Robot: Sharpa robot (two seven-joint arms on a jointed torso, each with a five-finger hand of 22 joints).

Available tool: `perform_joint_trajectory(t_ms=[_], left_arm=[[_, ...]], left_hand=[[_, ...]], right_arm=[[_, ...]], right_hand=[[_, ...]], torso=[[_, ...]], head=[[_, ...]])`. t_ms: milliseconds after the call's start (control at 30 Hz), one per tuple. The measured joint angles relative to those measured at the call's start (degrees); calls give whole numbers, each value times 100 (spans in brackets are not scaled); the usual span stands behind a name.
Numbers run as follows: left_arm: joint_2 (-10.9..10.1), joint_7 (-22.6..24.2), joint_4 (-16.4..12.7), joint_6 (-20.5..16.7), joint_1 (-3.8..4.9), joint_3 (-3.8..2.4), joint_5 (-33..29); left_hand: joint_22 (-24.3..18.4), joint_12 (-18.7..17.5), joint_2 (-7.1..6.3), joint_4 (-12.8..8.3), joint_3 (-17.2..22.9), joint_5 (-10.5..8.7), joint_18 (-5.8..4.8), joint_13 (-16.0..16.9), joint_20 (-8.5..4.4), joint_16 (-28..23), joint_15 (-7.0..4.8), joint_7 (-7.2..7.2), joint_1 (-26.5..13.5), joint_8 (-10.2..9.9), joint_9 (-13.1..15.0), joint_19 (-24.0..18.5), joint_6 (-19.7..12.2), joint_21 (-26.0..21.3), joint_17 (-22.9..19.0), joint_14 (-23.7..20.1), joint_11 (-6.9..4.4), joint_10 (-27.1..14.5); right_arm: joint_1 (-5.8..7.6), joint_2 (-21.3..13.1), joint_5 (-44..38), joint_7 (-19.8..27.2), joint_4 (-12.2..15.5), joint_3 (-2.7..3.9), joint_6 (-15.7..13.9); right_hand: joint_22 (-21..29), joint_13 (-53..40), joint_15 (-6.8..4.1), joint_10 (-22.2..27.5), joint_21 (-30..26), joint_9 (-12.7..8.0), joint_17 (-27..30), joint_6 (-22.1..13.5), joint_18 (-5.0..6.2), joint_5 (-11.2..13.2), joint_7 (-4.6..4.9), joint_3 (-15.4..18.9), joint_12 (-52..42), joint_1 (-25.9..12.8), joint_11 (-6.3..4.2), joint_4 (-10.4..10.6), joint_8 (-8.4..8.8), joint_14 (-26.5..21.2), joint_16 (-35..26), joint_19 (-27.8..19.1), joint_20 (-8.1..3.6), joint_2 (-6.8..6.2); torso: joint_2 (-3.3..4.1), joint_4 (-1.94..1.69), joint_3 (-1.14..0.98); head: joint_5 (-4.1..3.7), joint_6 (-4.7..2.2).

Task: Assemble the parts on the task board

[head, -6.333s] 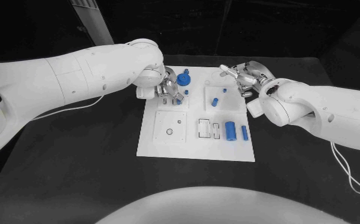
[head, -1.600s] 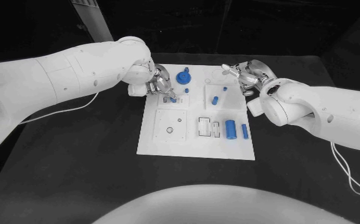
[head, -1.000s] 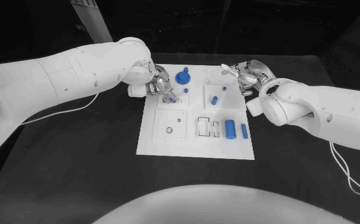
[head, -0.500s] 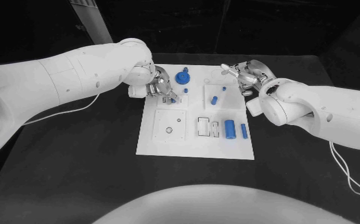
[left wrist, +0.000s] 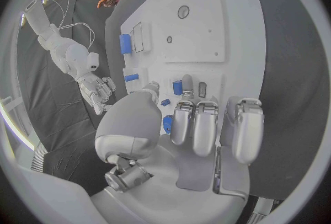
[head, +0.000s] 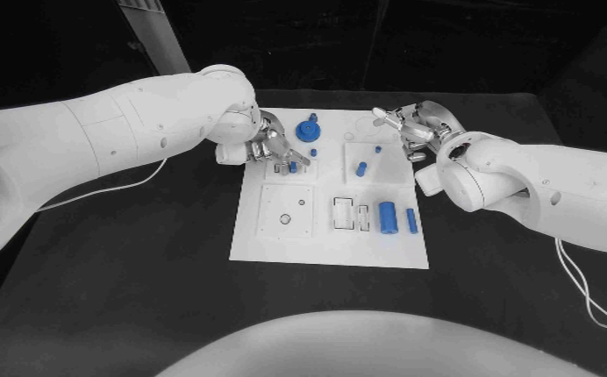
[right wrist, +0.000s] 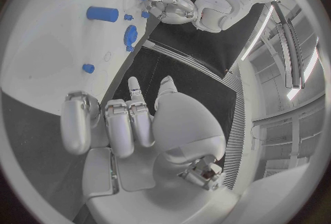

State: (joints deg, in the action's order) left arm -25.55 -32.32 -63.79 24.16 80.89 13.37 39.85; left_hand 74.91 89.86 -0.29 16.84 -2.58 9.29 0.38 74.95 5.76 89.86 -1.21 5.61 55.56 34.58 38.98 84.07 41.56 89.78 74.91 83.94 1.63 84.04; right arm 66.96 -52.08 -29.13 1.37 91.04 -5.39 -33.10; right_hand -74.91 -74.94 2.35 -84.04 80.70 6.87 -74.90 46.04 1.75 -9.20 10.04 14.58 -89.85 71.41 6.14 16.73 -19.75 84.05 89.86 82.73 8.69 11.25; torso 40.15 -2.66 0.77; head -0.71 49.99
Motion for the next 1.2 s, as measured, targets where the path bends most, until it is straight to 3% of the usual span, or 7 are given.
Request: perform_joint_trajectory(t_ms=[100,200,533,700,800,900,1200], left_arm=[[-121,50,-133,-88,-1,2,0],[-251,102,-261,-164,9,7,1],[-762,297,-882,-372,438,7,5],[-888,350,-983,-438,659,0,5],[-902,350,-926,-442,701,0,5],[-894,332,-769,-429,716,3,5],[-802,273,-153,-359,672,6,6]], left_hand=[[0,0,-40,1,-212,-435,0,0,0,0,0,0,-214,-16,31,0,-1,0,0,0,0,0],[0,0,-84,9,-327,-617,-1,0,0,0,0,0,-330,-16,48,0,-1,0,0,0,0,0],[0,0,-111,6,-356,-624,0,0,0,0,0,30,-262,-16,103,0,-31,0,0,0,0,0],[0,0,43,6,-355,-623,0,0,0,0,0,32,-29,191,313,0,-178,0,0,0,21,-21],[0,0,346,-20,-329,-357,0,0,0,0,0,12,183,353,464,0,-281,0,0,0,21,-21],[0,0,444,-20,-330,-185,0,0,0,0,0,0,285,433,538,0,-329,0,0,0,21,-21],[0,0,472,-25,-387,4,0,0,0,0,0,-1,425,496,590,0,-329,0,0,0,21,-21]], right_arm=[[0,2,1,0,-5,0,1],[0,6,1,0,-10,0,2],[-1,23,2,0,-48,0,7],[-5,31,3,2,-62,0,7],[-6,39,4,2,-64,0,7],[-8,41,4,2,-64,0,7],[-9,41,5,2,-57,0,7]], right_hand=[[0,0,0,0,0,0,0,0,0,0,0,0,0,0,0,0,0,0,0,0,0,0],[0,0,0,0,0,0,0,0,0,0,0,0,0,0,0,0,0,0,0,0,0,0],[0,0,0,0,0,0,0,0,0,0,0,0,0,0,0,0,0,0,0,0,0,0],[0,0,0,0,0,0,0,0,0,0,0,0,0,0,0,0,0,0,0,0,0,0],[0,0,0,0,0,0,0,0,0,0,0,0,0,0,0,0,0,0,0,0,0,0],[0,0,0,0,0,0,0,0,0,0,0,0,0,0,0,0,0,0,0,0,0,0],[0,0,0,0,0,1,0,0,0,0,0,0,0,0,0,0,0,0,0,0,0,0]], torso=[[0,-2,1],[-1,-8,2],[-12,-15,-1],[-15,-15,-2],[-13,-12,-2],[-9,-8,-4],[-4,-4,-4]], head=[[4,0],[7,0],[27,-6],[63,-36],[76,-60],[91,-83],[104,-119]])
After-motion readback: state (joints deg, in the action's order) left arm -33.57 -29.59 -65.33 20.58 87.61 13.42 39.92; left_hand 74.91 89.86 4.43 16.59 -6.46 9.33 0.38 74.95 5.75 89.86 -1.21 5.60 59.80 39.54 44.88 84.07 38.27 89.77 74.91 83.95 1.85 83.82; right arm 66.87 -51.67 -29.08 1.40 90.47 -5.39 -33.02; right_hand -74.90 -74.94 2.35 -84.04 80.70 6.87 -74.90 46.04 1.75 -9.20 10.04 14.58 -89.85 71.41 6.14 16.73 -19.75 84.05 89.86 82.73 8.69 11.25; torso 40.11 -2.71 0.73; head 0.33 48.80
